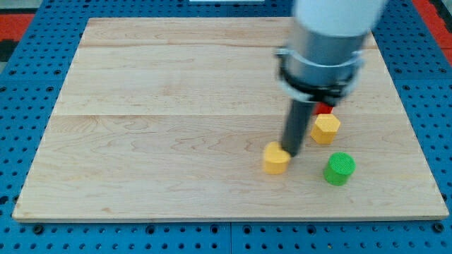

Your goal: Point your arm below the yellow heart

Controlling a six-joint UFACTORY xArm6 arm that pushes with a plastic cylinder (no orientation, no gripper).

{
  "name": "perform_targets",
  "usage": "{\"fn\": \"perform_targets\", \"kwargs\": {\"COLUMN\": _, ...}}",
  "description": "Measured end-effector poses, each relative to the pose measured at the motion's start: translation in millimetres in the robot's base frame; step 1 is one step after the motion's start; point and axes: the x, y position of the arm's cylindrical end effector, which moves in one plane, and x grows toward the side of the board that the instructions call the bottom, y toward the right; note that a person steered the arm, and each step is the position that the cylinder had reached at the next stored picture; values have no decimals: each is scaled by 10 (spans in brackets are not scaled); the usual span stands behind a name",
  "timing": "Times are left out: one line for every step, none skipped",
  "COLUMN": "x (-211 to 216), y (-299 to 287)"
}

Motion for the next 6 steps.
{"fn": "perform_targets", "kwargs": {"x": 52, "y": -283}}
{"fn": "perform_targets", "kwargs": {"x": 123, "y": 268}}
{"fn": "perform_targets", "kwargs": {"x": 581, "y": -103}}
{"fn": "perform_targets", "kwargs": {"x": 426, "y": -860}}
{"fn": "perform_targets", "kwargs": {"x": 352, "y": -917}}
{"fn": "perform_targets", "kwargs": {"x": 648, "y": -819}}
